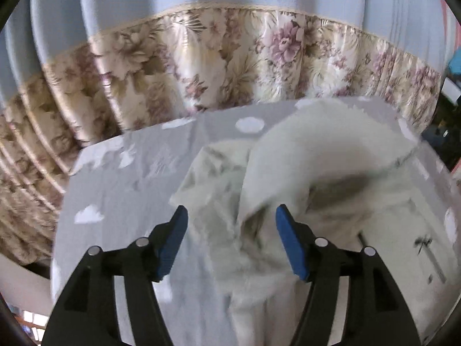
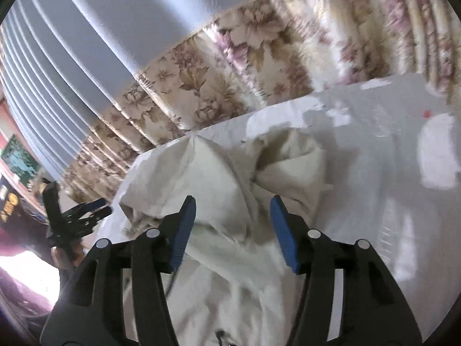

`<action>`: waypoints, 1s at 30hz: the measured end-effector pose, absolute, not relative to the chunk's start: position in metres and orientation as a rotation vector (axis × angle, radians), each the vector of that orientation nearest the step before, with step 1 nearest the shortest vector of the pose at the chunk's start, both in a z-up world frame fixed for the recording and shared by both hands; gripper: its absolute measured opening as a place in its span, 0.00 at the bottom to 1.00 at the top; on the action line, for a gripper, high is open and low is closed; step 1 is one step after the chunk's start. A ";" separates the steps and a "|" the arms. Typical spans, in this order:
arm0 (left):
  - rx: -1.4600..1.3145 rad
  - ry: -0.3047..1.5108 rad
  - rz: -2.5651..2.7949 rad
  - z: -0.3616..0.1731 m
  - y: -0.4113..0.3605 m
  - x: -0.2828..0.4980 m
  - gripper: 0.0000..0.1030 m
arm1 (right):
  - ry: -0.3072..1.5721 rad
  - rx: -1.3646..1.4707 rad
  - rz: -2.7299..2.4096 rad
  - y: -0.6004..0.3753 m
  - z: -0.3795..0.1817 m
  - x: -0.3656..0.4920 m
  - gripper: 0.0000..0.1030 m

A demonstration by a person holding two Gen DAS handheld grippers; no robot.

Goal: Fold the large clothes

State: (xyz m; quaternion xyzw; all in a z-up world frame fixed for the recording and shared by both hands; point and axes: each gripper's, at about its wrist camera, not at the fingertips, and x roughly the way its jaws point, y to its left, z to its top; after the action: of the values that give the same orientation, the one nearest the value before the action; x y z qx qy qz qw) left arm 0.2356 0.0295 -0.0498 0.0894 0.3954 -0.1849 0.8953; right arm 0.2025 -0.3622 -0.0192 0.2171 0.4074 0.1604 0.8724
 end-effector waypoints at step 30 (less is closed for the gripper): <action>0.273 0.975 -0.529 -0.096 -0.009 0.191 0.15 | 1.022 0.233 0.428 -0.309 -0.051 0.199 0.14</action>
State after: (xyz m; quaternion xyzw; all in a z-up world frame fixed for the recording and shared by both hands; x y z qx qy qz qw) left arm 0.1907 -0.0089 -0.0961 0.1291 0.4614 -0.2505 0.8412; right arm 0.1987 -0.3092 -0.0511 0.1105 0.4839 0.2030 0.8440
